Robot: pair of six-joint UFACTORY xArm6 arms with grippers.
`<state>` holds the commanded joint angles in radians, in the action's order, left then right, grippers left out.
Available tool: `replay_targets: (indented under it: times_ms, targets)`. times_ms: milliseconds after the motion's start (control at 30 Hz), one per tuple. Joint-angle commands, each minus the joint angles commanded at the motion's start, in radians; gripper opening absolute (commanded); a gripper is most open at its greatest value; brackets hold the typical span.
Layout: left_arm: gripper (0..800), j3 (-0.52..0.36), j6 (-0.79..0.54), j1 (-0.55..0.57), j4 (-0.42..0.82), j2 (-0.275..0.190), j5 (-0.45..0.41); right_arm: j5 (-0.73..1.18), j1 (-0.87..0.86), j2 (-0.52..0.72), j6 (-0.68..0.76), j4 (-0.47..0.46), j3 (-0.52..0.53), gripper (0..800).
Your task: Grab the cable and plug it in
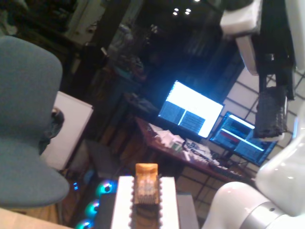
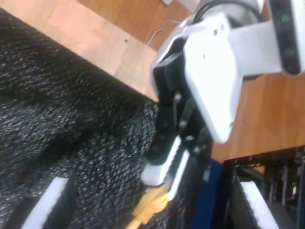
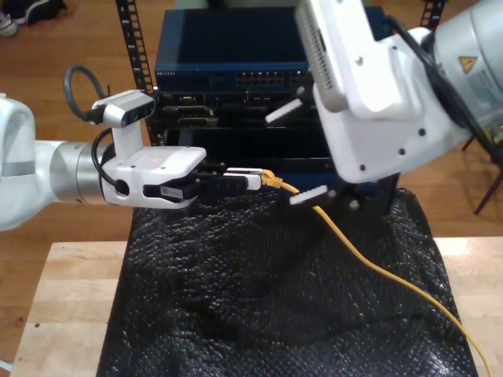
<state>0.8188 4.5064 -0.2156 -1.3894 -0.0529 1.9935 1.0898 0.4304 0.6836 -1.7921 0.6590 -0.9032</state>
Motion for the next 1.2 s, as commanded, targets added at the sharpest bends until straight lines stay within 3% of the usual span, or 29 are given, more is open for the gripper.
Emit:
replay_targets:
  times_ms: [233, 667, 1000, 1200]
  targets:
    - [14, 0.002, 0.000, 0.000, 0.000, 0.032, 0.071, -0.003, 0.008, 0.023, -0.002, 0.000, 0.009, 624]
    - [14, 0.002, 0.003, 0.002, -0.048, 0.081, 0.158, -0.002, 0.035, 0.035, -0.002, -0.002, 0.029, 593]
    - [23, 0.002, 0.048, 0.003, -0.071, 0.098, 0.204, -0.003, 0.054, 0.035, -0.018, -0.002, 0.037, 484]
    - [22, 0.002, 0.064, 0.005, -0.071, 0.103, 0.233, -0.003, 0.058, 0.035, -0.020, -0.002, 0.038, 462]
